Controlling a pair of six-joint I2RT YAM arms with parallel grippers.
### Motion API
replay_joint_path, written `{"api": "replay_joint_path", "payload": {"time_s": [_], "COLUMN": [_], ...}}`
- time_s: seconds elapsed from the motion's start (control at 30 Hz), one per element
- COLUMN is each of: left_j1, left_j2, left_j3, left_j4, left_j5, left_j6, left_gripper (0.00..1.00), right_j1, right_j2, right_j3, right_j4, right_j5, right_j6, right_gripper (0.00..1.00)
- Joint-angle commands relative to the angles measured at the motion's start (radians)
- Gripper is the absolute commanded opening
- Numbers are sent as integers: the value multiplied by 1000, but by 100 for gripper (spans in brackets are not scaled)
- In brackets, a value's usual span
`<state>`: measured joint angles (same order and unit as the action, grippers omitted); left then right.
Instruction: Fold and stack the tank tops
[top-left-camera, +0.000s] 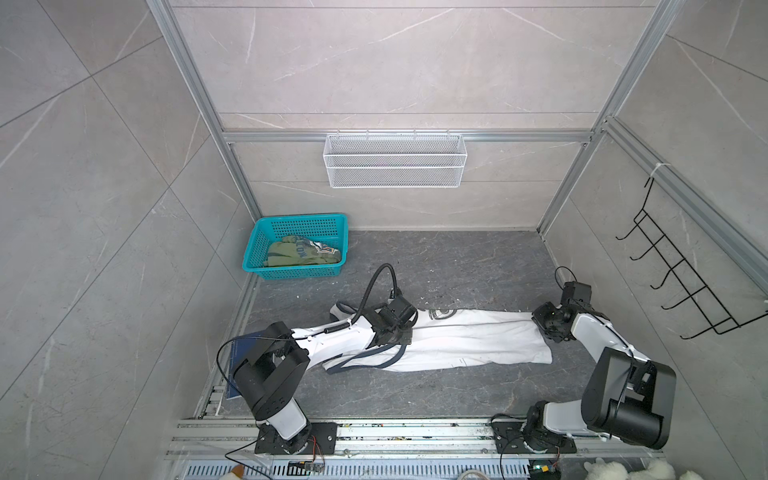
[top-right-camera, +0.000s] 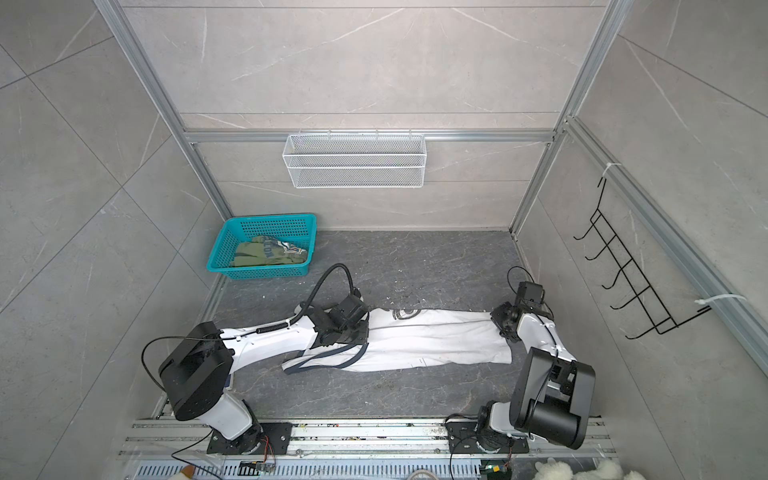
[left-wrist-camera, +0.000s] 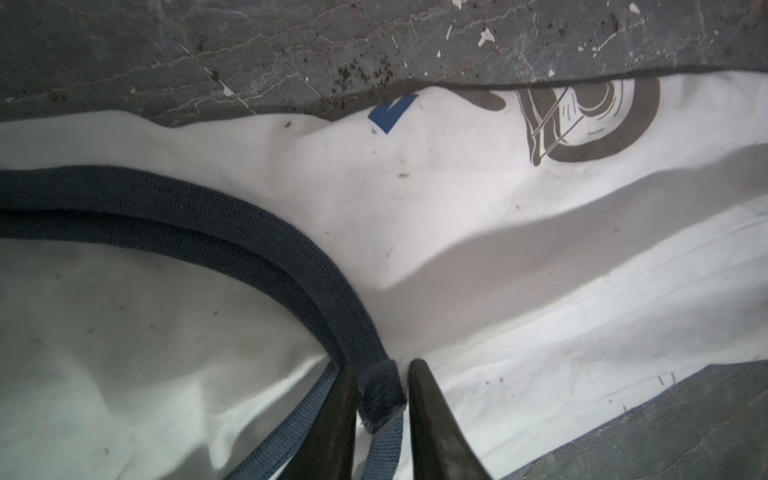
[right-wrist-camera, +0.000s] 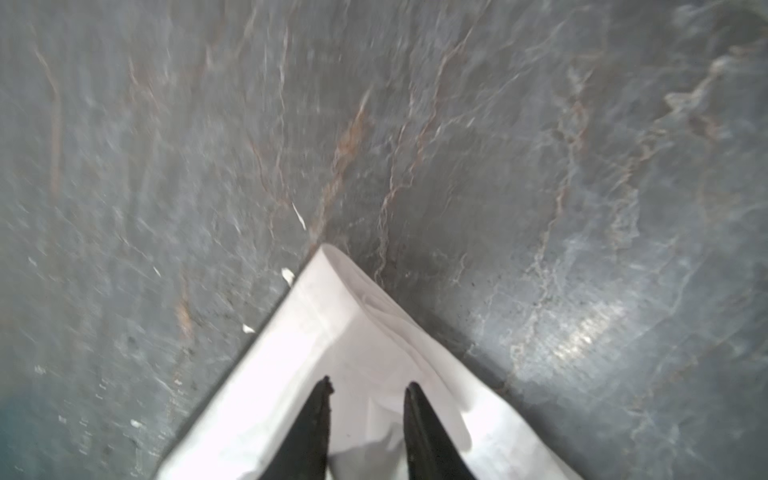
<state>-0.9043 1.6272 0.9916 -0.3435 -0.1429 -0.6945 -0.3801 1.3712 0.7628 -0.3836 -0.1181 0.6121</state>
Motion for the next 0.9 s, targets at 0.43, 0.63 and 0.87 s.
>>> {"api": "replay_joint_path", "payload": {"time_s": [0.43, 0.63, 0.87], "left_j1": [51, 45, -5], "left_j2": [-75, 111, 160], "left_j3": [162, 258, 200], "left_j4": [-129, -99, -38], "left_j5": [-40, 104, 131], "left_j6": [68, 63, 51], "left_gripper": [53, 53, 53], "right_j1": [8, 7, 7], "right_j2": [-187, 22, 152], "right_j3": [38, 82, 144], "right_j4": [-42, -31, -40], "right_j5": [-39, -104, -6], "right_j6": [-48, -62, -72], "right_gripper": [60, 60, 61]}}
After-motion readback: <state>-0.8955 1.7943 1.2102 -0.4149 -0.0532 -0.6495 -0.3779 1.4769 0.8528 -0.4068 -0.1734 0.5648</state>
